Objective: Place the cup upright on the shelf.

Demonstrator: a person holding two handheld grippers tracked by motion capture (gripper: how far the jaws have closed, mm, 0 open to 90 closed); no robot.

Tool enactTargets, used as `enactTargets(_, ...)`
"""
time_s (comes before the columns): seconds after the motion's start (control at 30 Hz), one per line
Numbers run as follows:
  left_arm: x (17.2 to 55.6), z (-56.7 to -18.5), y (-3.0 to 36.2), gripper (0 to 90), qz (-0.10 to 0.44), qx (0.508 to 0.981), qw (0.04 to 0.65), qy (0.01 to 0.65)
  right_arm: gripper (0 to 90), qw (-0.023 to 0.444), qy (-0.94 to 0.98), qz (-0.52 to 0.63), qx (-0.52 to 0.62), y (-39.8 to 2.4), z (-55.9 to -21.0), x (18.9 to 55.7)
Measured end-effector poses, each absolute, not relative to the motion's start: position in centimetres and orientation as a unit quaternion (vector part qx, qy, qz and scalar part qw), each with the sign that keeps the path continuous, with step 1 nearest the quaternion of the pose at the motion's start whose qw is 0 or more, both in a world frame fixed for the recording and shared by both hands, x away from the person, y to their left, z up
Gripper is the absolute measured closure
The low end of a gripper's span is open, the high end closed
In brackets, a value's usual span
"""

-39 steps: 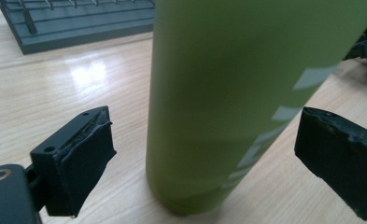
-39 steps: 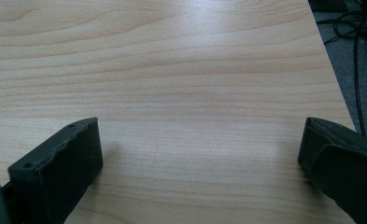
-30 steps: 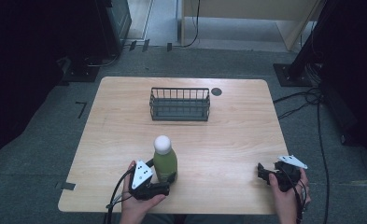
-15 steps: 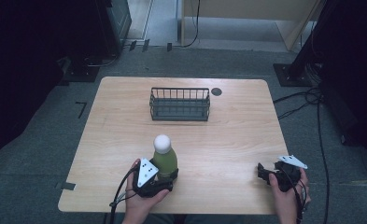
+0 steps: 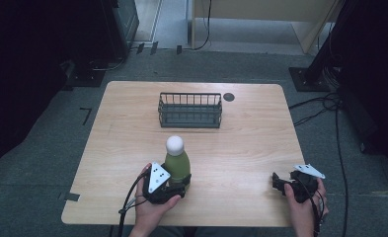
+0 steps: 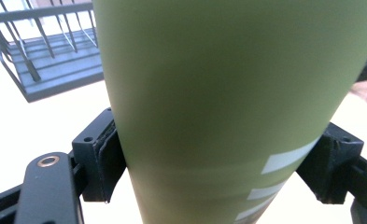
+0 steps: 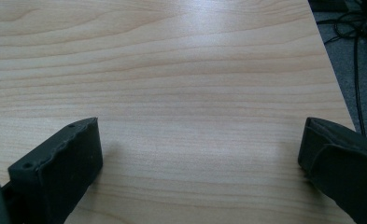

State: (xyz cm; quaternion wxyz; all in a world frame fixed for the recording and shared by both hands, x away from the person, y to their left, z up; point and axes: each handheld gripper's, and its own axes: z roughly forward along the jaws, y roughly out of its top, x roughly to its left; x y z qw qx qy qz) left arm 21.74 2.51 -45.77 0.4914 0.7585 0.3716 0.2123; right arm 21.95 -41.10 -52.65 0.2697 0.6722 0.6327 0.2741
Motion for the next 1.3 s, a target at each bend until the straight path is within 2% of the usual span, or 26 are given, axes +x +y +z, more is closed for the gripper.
enactTargets(0.53, 24.9, -43.0, 2.5, 21.0, 0.24, 0.74, 0.505, 0.374, 0.0, 0.27, 0.632, 0.275, 0.672, -41.1, -52.7, 22.0)
enactTargets(1.3, 31.3, -40.3, 3.0, 21.0, 0.268, 0.711, 0.509, 0.405, 0.0, 0.27, 0.632, 0.275, 0.672, -41.1, -52.7, 22.0)
